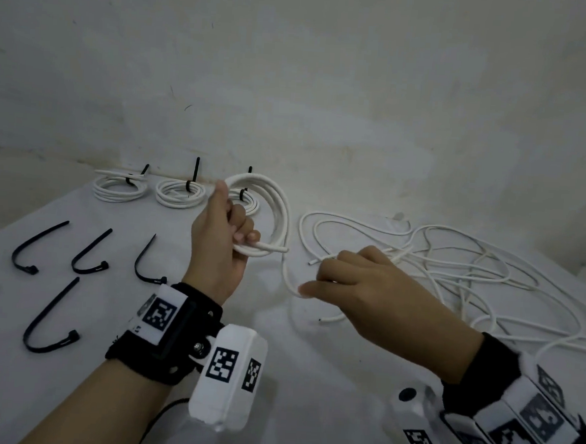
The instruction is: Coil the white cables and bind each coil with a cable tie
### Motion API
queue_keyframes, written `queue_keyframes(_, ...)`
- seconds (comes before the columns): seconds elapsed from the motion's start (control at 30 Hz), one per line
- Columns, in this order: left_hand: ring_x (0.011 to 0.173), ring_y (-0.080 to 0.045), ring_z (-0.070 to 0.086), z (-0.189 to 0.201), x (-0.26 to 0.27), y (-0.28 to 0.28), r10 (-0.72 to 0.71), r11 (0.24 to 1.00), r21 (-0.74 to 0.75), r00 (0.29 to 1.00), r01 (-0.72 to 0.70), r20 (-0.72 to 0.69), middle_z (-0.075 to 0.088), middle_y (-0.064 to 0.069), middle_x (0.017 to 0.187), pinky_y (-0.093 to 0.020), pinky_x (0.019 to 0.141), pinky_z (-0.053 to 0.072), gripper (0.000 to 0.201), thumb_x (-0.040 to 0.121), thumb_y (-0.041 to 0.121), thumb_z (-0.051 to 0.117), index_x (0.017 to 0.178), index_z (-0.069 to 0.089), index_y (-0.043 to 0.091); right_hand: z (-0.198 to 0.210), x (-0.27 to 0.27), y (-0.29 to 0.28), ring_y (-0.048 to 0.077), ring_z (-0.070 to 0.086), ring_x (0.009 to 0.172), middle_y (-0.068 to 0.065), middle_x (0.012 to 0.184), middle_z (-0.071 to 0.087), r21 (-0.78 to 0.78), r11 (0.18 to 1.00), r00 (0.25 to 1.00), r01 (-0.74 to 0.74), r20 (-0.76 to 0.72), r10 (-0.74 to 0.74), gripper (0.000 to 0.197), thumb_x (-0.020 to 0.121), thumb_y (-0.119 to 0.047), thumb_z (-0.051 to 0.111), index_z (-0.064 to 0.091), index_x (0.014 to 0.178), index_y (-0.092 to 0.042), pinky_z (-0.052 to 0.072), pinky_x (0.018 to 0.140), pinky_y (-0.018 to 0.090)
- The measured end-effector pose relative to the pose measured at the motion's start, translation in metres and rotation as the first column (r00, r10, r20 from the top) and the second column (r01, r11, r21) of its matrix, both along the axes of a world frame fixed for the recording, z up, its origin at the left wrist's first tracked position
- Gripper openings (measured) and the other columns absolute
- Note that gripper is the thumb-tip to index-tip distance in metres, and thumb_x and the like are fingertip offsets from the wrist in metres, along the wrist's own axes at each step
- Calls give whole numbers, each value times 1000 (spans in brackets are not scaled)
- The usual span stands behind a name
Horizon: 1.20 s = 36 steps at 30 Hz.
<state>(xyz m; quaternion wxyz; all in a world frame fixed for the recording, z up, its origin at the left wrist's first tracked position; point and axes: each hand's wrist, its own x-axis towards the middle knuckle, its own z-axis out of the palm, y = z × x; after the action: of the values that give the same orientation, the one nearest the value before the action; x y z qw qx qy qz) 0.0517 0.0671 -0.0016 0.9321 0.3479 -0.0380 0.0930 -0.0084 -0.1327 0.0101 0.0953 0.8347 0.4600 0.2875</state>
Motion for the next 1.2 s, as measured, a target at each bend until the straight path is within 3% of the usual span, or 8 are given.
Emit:
queue_keyframes(0.2, 39, -8, 29, -4, -13, -20, -135, 919, 383, 987, 91, 89, 30, 2, 46, -18, 40, 33, 38, 102, 29, 36, 67, 37, 14, 16, -8, 32, 19, 54, 68, 2, 84, 61, 191, 977, 990, -96, -87, 114, 11, 83, -6, 65, 69, 91, -11, 43, 52, 32)
queue_keyframes(0.33, 70, -20, 54, -14, -18, -27, -207, 761, 645, 968, 68, 141, 54, -20, 73, -33, 62, 49, 39, 100, 32, 43, 87, 57, -3, 24, -7, 39, 13, 52, 72, -1, 85, 60, 366, 930, 984, -31, -151, 92, 6, 84, -15, 65, 63, 87, -11, 48, 50, 37)
queue_keyframes(0.37, 67, -19, 54, -14, -20, -28, -220, 745, 663, 965, 70, 145, 55, -17, 71, -30, 58, 49, 35, 101, 26, 42, 87, 60, 0, 25, -4, 37, 15, 54, 71, -1, 84, 59, 402, 916, 983, -4, -167, 78, 8, 84, -18, 65, 61, 86, -11, 48, 51, 38)
queue_keyframes(0.43, 46, -15, 44, -12, -25, -30, -275, 750, 646, 955, 143, 108, 47, -6, 54, -23, 42, 41, 42, 102, 23, 40, 65, 58, 14, 26, 0, 33, 18, 54, 67, -2, 82, 56, 450, 892, 978, 35, -200, 63, 14, 87, -25, 64, 57, 85, -13, 47, 53, 39)
queue_keyframes(0.5, 36, -11, 31, -9, -28, -31, -346, 770, 588, 937, 247, 59, 37, 0, 44, -20, 39, 33, 50, 98, 39, 42, 52, 49, 18, 25, 3, 29, 18, 51, 65, -2, 82, 53, 463, 885, 975, 36, -210, 70, 15, 91, -26, 60, 56, 87, -12, 46, 54, 39)
queue_keyframes(0.67, 33, -7, 25, -8, -28, -28, -476, 737, 543, 879, 402, -4, 29, 3, 41, -17, 38, 27, 55, 86, 63, 44, 64, 43, 12, 28, 6, 18, 21, 51, 68, 3, 84, 53, 450, 893, 985, 36, -164, 43, 23, 96, -26, 48, 60, 90, -7, 46, 55, 40)
queue_keyframes(0.9, 32, -5, 20, -8, -30, -27, -566, 699, 528, 825, 482, -3, 25, 4, 41, -14, 36, 22, 22, 79, 26, 56, 64, 45, 15, 39, 16, 1, 25, 52, 70, 3, 77, 61, 225, 970, 940, 91, 303, -159, 24, 97, -24, 49, 63, 82, -11, 38, 61, 36)
queue_keyframes(1.2, 29, -2, 19, -2, -32, -24, -651, 661, 455, 758, 596, -47, 24, 8, 37, -14, 33, 24, 38, 81, 45, 48, 65, 33, 15, 46, 20, -5, 22, 47, 66, 10, 77, 59, 335, 938, 937, 94, 289, -197, 28, 98, -22, 46, 60, 84, -3, 36, 59, 28)
